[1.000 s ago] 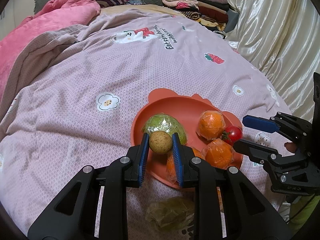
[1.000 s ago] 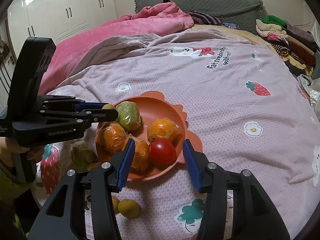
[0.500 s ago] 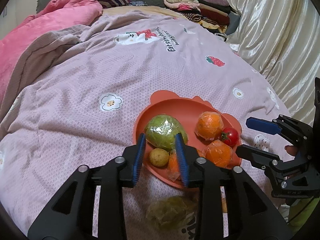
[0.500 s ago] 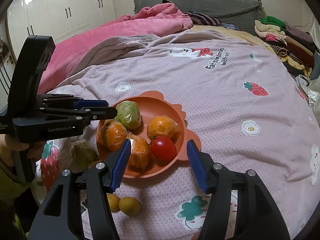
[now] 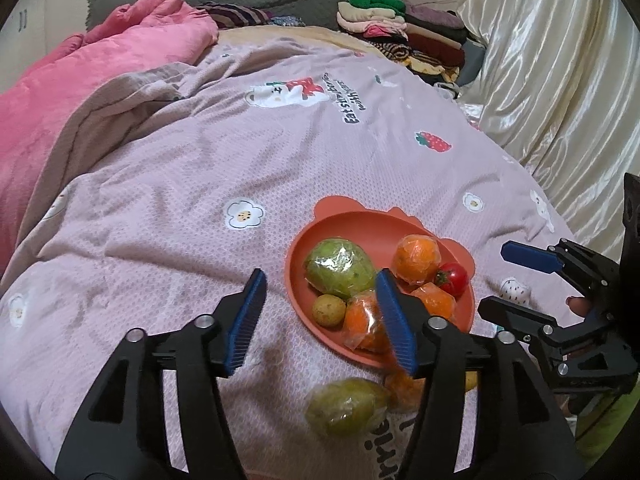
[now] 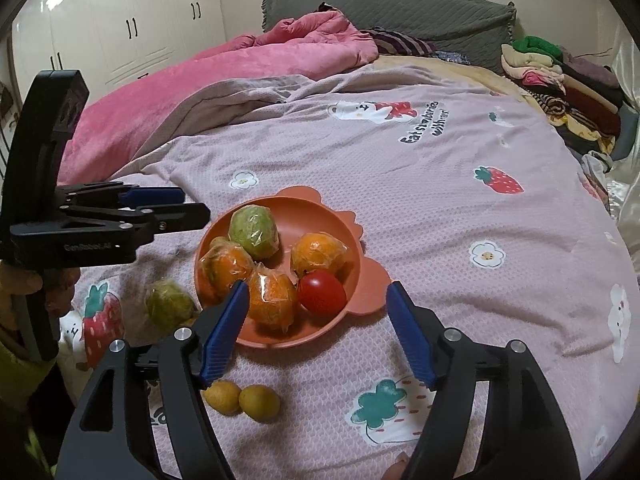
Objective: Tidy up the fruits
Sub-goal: 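Withdraw both open grippers from the plate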
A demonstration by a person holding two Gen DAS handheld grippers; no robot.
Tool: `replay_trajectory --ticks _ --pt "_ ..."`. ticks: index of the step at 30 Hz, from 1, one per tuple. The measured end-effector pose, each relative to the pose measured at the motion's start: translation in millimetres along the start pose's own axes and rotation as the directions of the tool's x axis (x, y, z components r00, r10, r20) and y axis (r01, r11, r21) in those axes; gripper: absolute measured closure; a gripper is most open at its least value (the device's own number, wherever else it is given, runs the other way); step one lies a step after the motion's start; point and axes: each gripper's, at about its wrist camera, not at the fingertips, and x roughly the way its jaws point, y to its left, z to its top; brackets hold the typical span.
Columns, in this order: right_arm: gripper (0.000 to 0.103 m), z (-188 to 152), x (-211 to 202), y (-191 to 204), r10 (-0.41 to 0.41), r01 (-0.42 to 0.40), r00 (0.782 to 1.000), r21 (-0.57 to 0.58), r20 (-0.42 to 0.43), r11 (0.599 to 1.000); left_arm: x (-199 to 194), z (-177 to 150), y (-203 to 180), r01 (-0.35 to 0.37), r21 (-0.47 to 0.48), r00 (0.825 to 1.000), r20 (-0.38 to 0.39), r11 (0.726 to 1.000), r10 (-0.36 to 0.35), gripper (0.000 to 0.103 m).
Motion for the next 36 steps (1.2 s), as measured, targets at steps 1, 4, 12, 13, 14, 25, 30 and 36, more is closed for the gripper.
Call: replay_trajectory --ticks 1,4,12,13,14,25,30,36 --pt "0.032 0 -1 0 0.0 0.0 1.0 0.001 0.001 1.0 -2 -1 1 -0.002 -0.002 1.0 0.003 1.0 0.002 0.046" --pt "0.031 -1 -4 1 -0.002 0.002 1.0 -0.001 0.005 1.0 -8 -1 3 -0.007 -0.012 1.0 0.011 1.0 0.007 0.044" --pt "0.024 -2 -13 2 -0.013 0.013 1.0 0.002 0.019 1.0 -20 -5 1 -0.019 -0.017 1.0 0.024 1.0 0.019 0.034" --pt "0.024 -2 -15 3 -0.014 0.014 1.0 0.001 0.022 1.0 -22 -6 0 -0.02 -0.015 0.999 0.025 1.0 0.02 0.032" --pt "0.023 -3 -17 3 -0.018 0.018 1.0 0.001 0.024 1.0 -24 -7 -1 -0.022 -0.014 0.999 0.026 1.0 0.023 0.032" --pt "0.016 -7 -32 6 -0.033 0.033 0.999 -0.003 0.036 0.999 -42 -12 -6 -0.037 -0.015 0.998 0.041 0.999 0.038 0.018" --pt "0.015 -8 -38 7 -0.037 0.038 0.998 -0.003 0.042 0.999 -47 -13 -7 -0.042 -0.017 0.998 0.044 0.999 0.043 0.016" --pt "0.015 -12 -46 13 -0.032 0.033 0.998 -0.006 0.047 0.999 -55 -17 -7 -0.052 -0.016 0.997 0.053 0.999 0.053 0.014"
